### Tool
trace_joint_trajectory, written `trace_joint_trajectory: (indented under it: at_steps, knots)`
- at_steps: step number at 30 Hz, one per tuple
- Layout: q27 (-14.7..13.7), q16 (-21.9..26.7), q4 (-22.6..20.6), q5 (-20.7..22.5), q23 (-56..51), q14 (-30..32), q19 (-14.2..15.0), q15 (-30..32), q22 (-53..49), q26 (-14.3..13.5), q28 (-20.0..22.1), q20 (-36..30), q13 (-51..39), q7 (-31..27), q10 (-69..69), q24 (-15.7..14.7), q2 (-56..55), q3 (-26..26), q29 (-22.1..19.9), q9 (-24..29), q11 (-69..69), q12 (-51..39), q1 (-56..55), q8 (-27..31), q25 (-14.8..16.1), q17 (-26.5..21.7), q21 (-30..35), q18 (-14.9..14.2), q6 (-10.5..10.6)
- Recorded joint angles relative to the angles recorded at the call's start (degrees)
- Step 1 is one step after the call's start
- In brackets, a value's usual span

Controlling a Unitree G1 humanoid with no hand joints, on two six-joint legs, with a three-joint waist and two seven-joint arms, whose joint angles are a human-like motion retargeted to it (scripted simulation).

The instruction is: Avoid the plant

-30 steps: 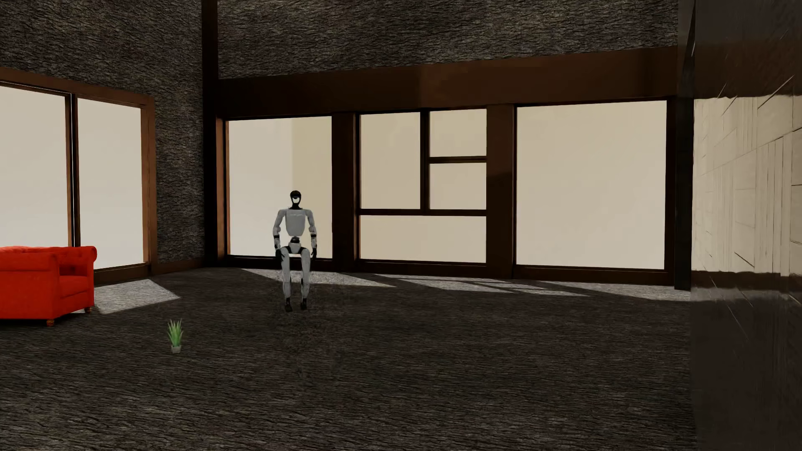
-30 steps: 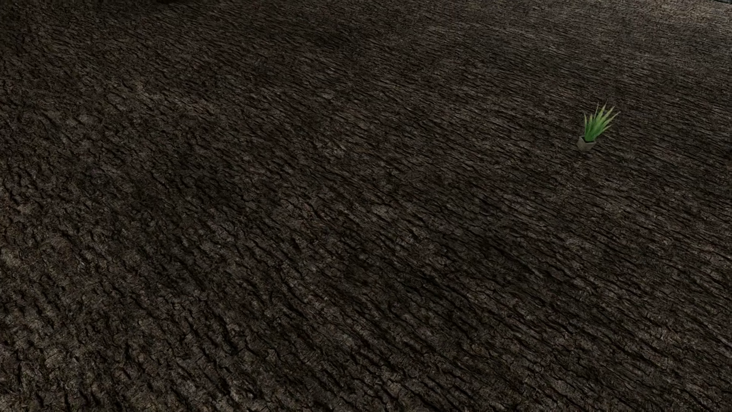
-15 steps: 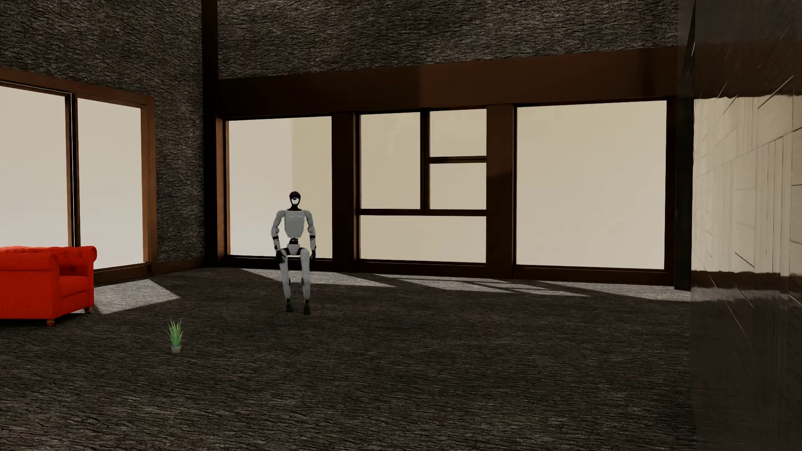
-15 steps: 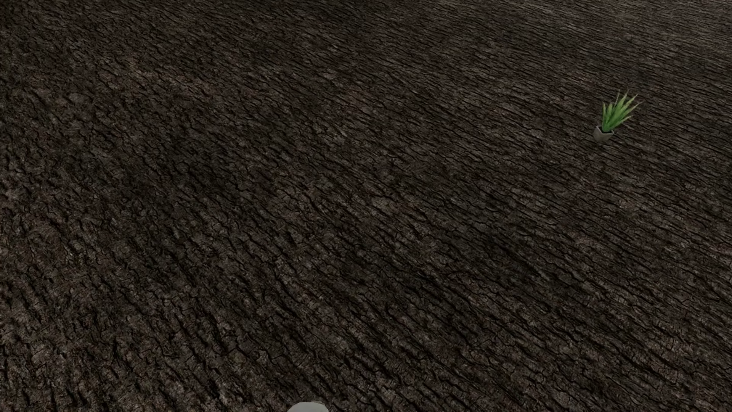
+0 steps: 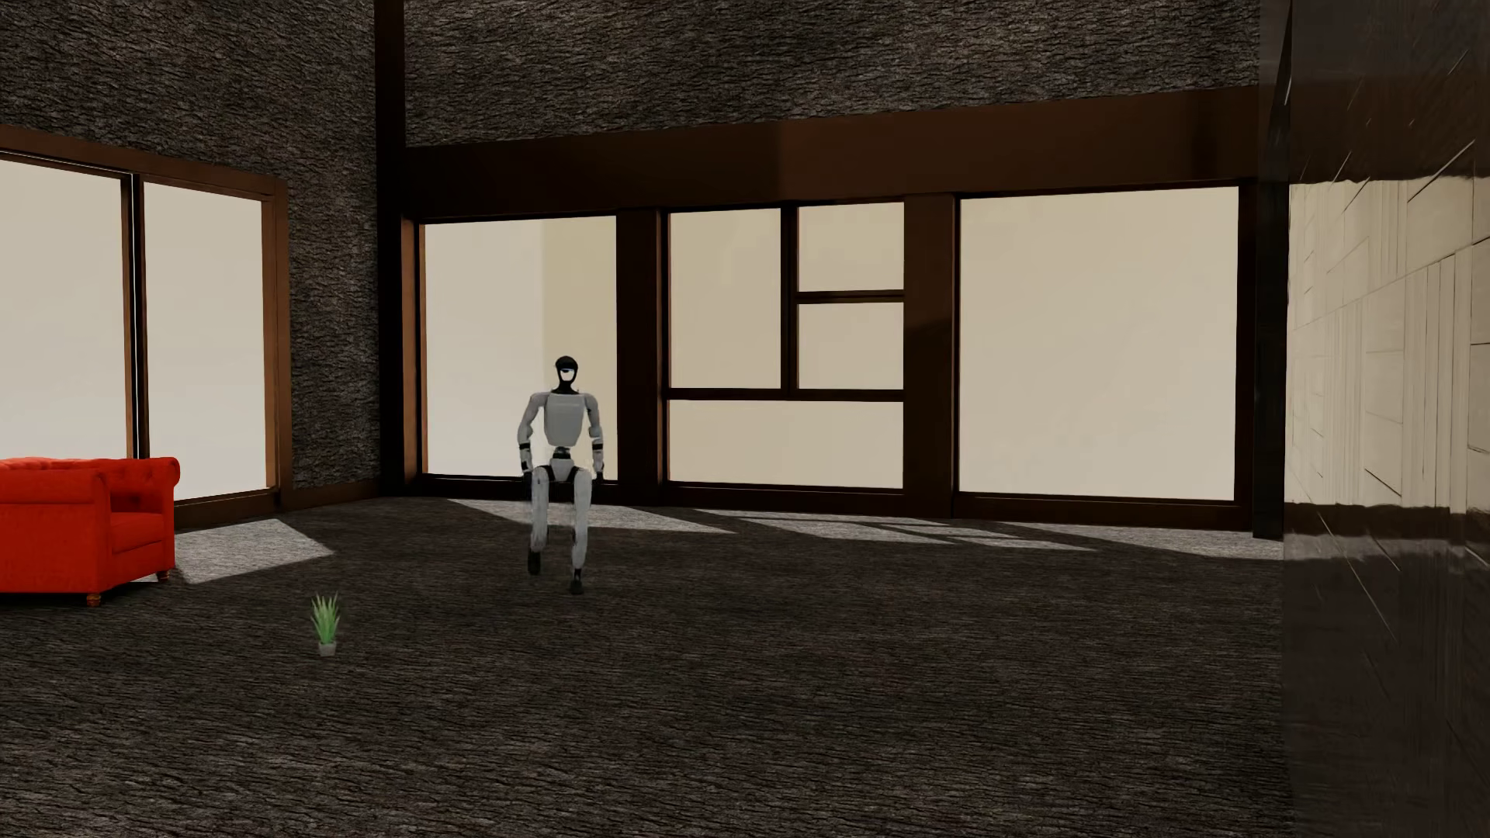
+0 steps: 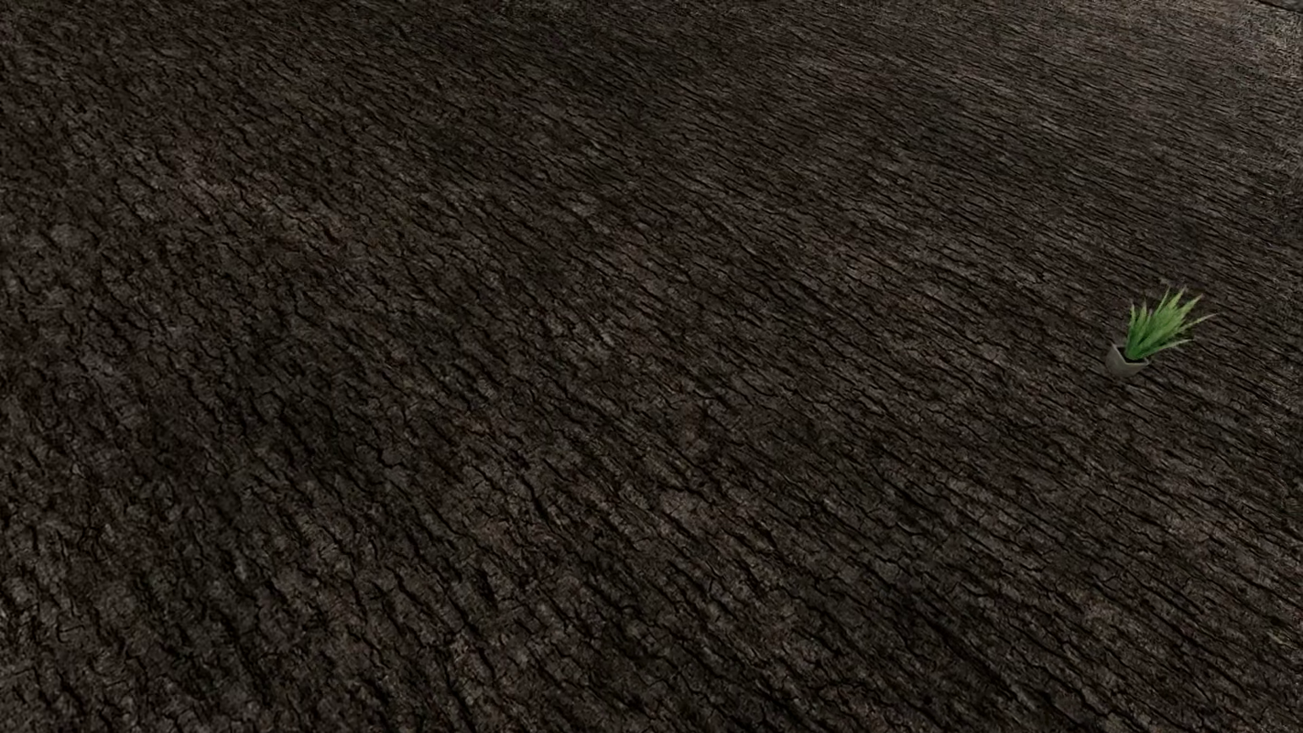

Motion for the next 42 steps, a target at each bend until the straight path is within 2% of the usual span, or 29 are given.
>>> trace_joint_trajectory:
  at_steps: [2, 4, 5, 7, 8, 10, 12, 13, 14, 16, 18, 21, 22, 24, 25, 26, 27, 29, 30, 31, 33, 34, 36, 37, 38, 39, 40, 41, 42]
  knots:
    - [0.0, -0.3, 0.0, 1.2, -2.4, 0.9, 0.0, 5.5, -3.7, 0.0, 0.0, 1.1, 3.1, 0.0, -7.6, 0.0, -8.5, -8.2, 0.0, 1.1, -12.8, -1.2, 10.5, 0.0, 0.0, -0.2, -4.9, 0.0, 1.6]
    - [0.0, 1.5, 0.7, 2.3, -2.7, 1.3, 0.0, 11.0, -7.3, 0.0, 0.0, 0.8, 4.3, 0.0, -14.0, 0.0, -14.2, -12.5, 0.0, 1.0, -35.0, -3.4, 19.2, 0.0, 0.0, -1.4, -2.2, 0.0, 2.2]
    - [0.0, 2.2, 0.7, 2.4, -2.6, 0.3, 0.0, 4.3, -9.0, 0.0, 0.0, 1.3, 4.8, 0.0, -16.3, 0.0, -15.9, -14.5, 0.0, 0.6, -45.2, -4.5, 23.0, 0.0, 0.0, -1.2, -3.3, 0.0, 2.2]
    - [0.0, 3.4, 1.2, 1.9, -2.0, -2.1, 0.0, -20.2, -10.4, 0.0, 0.0, 1.8, 5.9, 0.0, -16.9, 0.0, -18.8, -16.2, 0.0, -1.0, -52.3, -7.1, 28.0, 0.0, 0.0, -1.2, -2.3, 0.0, 2.2]
    - [0.0, 3.3, 1.2, 1.6, -2.2, -2.6, 0.0, -17.4, -10.1, 0.0, 0.0, 3.0, 6.1, 0.0, -16.3, 0.0, -19.4, -18.5, 0.0, -0.5, -52.7, -7.6, 29.8, 0.0, 0.0, -1.5, -1.3, 0.0, 2.2]
    - [0.0, 2.0, 3.4, 3.0, -1.3, 4.8, 0.0, 9.7, -8.7, 0.0, 0.0, 5.4, 6.4, 0.0, -12.2, 0.0, -24.4, -20.0, 0.0, -1.5, -44.5, -6.6, 31.1, 0.0, 0.0, -1.4, -0.8, 0.0, 4.4]
    - [0.0, 0.6, 6.0, 6.6, 1.3, 27.2, 0.0, 12.2, -5.1, 0.0, 0.0, 4.3, 5.2, 0.0, 6.6, 0.0, -20.8, -16.8, 0.0, -1.7, -38.2, -4.3, 25.4, 0.0, 0.0, -1.1, 0.6, 0.0, 5.9]
    - [0.0, 0.9, 7.6, 8.7, -0.1, 28.2, 0.0, 10.2, -4.3, 0.0, 0.0, 1.8, 5.0, 0.0, 20.1, 0.0, -18.1, -15.0, 0.0, -2.0, -37.8, -3.8, 17.9, 0.0, 0.0, -1.3, -0.5, 0.0, 6.5]
    - [0.0, 0.8, 8.4, 9.9, -0.7, 20.0, 0.0, 6.5, -4.7, 0.0, 0.0, 1.3, 4.0, 0.0, 29.6, 0.0, -11.7, -12.3, 0.0, -0.6, -40.3, -3.2, 13.1, 0.0, 0.0, -1.1, -2.2, 0.0, 6.5]
    - [0.0, 0.8, 6.7, 9.0, -1.0, 8.1, 0.0, -2.1, -3.8, 0.0, 0.0, 0.0, 0.3, 0.0, 34.1, 0.0, -0.6, -5.6, 0.0, 0.4, -44.6, -2.1, 2.0, 0.0, 0.0, -0.9, -3.7, 0.0, 4.0]
    - [0.0, 1.6, 6.6, 7.6, -6.0, 5.8, 0.0, -11.8, -5.0, 0.0, 0.0, -0.5, -2.5, 0.0, 21.5, 0.0, 10.9, 1.4, 0.0, 0.7, -50.0, 0.7, -4.7, 0.0, 0.0, -3.0, -2.8, 0.0, 2.3]
    - [0.0, 1.5, 6.9, 5.8, -8.2, 14.2, 0.0, -25.1, -2.8, 0.0, 0.0, 0.6, -8.0, 0.0, -9.1, 0.0, 22.8, 5.6, 0.0, -1.1, -54.5, 2.3, -11.1, 0.0, 0.0, -4.0, -8.4, 0.0, 1.3]
    - [0.0, 1.5, 7.1, 5.2, -9.2, 16.3, 0.0, -25.8, -2.3, 0.0, 0.0, 0.8, -9.2, 0.0, -16.0, 0.0, 24.1, 6.4, 0.0, -2.3, -54.5, 2.7, -12.0, 0.0, 0.0, -4.3, -9.7, 0.0, 0.9]
    - [0.0, 1.3, 6.1, 3.5, -11.0, 12.6, 0.0, -22.1, -0.5, 0.0, 0.0, 0.9, -9.6, 0.0, -13.1, 0.0, 28.6, 8.3, 0.0, -2.1, -52.5, 2.9, -14.1, 0.0, 0.0, -4.8, -10.6, 0.0, 0.1]
    - [0.0, 1.5, 5.1, 2.1, -11.6, 14.8, 0.0, -17.5, 1.1, 0.0, 0.0, -0.9, -7.8, 0.0, -9.0, 0.0, 30.8, 9.5, 0.0, -2.4, -49.3, 3.0, -12.9, 0.0, 0.0, -4.4, -12.0, 0.0, -0.2]
    - [0.0, 1.2, 4.3, 0.6, -10.2, 17.1, 0.0, -8.6, 2.7, 0.0, 0.0, -0.4, -6.1, 0.0, -4.0, 0.0, 27.9, 9.8, 0.0, -4.2, -41.4, 3.3, -14.9, 0.0, 0.0, -2.7, -13.7, 0.0, -1.4]
    - [0.0, 0.7, 1.7, -1.8, -7.8, 14.6, 0.0, 1.0, 4.5, 0.0, 0.0, 0.3, -4.2, 0.0, 0.6, 0.0, 25.0, 9.4, 0.0, -3.5, -29.5, 3.6, -12.4, 0.0, 0.0, -1.1, -14.1, 0.0, -2.7]
    - [0.0, 0.4, -0.9, -3.0, -5.8, 9.5, 0.0, 1.4, 4.5, 0.0, 0.0, 0.4, -3.1, 0.0, -0.8, 0.0, 11.3, 5.8, 0.0, -1.8, -1.4, 2.5, -3.8, 0.0, 0.0, -0.2, -9.9, 0.0, -3.3]
    - [0.0, 0.8, -0.1, -2.1, -4.9, 8.8, 0.0, 1.6, 3.5, 0.0, 0.0, -0.5, -2.9, 0.0, -3.4, 0.0, 4.3, 2.4, 0.0, -1.5, 2.8, 1.7, 1.0, 0.0, 0.0, 0.0, -6.3, 0.0, -2.4]
    - [0.0, 0.9, 0.0, -1.1, -3.1, 8.7, 0.0, 3.2, 2.2, 0.0, 0.0, 0.0, -2.1, 0.0, -5.9, 0.0, -0.8, -1.7, 0.0, -0.7, -0.7, 0.8, 5.1, 0.0, 0.0, 0.6, -4.9, 0.0, -1.3]
    - [0.0, 1.8, 0.8, 0.2, -0.5, 7.6, 0.0, 15.4, -1.9, 0.0, 0.0, -0.2, 0.8, 0.0, -11.9, 0.0, -8.6, -7.1, 0.0, 0.0, -23.5, -1.7, 14.5, 0.0, 0.0, 0.4, -4.5, 0.0, 0.2]
    - [0.0, 2.5, 0.7, 0.2, -0.1, 7.0, 0.0, 16.8, -5.5, 0.0, 0.0, 0.8, 2.1, 0.0, -14.2, 0.0, -10.7, -8.8, 0.0, -0.2, -36.7, -2.4, 18.4, 0.0, 0.0, -0.1, -4.3, 0.0, 0.7]
    - [0.0, 3.8, 1.6, 0.9, 1.4, 4.2, 0.0, -10.6, -10.3, 0.0, 0.0, 4.3, 3.8, 0.0, -15.1, 0.0, -12.9, -11.1, 0.0, -1.1, -50.5, -3.8, 23.5, 0.0, 0.0, -0.7, -2.5, 0.0, 1.2]
    - [0.0, 4.2, 1.8, 1.2, 0.2, 3.4, 0.0, -11.9, -11.1, 0.0, 0.0, 5.7, 4.9, 0.0, -14.4, 0.0, -14.4, -11.9, 0.0, -1.3, -50.9, -3.7, 25.6, 0.0, 0.0, -1.8, -0.7, 0.0, 1.7]
    - [0.0, 4.1, 1.6, 1.8, 0.3, 4.6, 0.0, -3.6, -11.4, 0.0, 0.0, 7.3, 5.9, 0.0, -13.0, 0.0, -15.4, -12.6, 0.0, -1.6, -48.5, -3.0, 27.5, 0.0, 0.0, -2.2, -0.1, 0.0, 1.9]
    - [0.0, 3.7, 2.9, 3.5, 0.3, 9.9, 0.0, 3.5, -11.5, 0.0, 0.0, 9.6, 7.1, 0.0, -8.7, 0.0, -14.7, -12.4, 0.0, -2.0, -45.9, -1.4, 28.4, 0.0, 0.0, -2.2, -0.7, 0.0, 3.0]
    - [0.0, 3.0, 5.5, 6.2, 1.1, 19.9, 0.0, 8.1, -9.2, 0.0, 0.0, 9.3, 7.7, 0.0, 3.3, 0.0, -14.3, -11.5, 0.0, -2.8, -42.9, -0.7, 23.8, 0.0, 0.0, -2.1, -0.3, 0.0, 4.4]
    - [0.0, 2.8, 6.1, 7.7, 2.2, 24.3, 0.0, 7.3, -6.9, 0.0, 0.0, 8.4, 7.4, 0.0, 17.6, 0.0, -11.9, -9.2, 0.0, -2.8, -40.2, 0.1, 17.8, 0.0, 0.0, -2.0, 0.3, 0.0, 4.5]
    - [0.0, 2.6, 7.7, 9.3, 1.1, 17.0, 0.0, 3.6, -5.2, 0.0, 0.0, 7.5, 7.0, 0.0, 28.4, 0.0, -7.1, -7.9, 0.0, -1.6, -40.9, 0.2, 11.6, 0.0, 0.0, -2.4, -0.1, 0.0, 6.0]
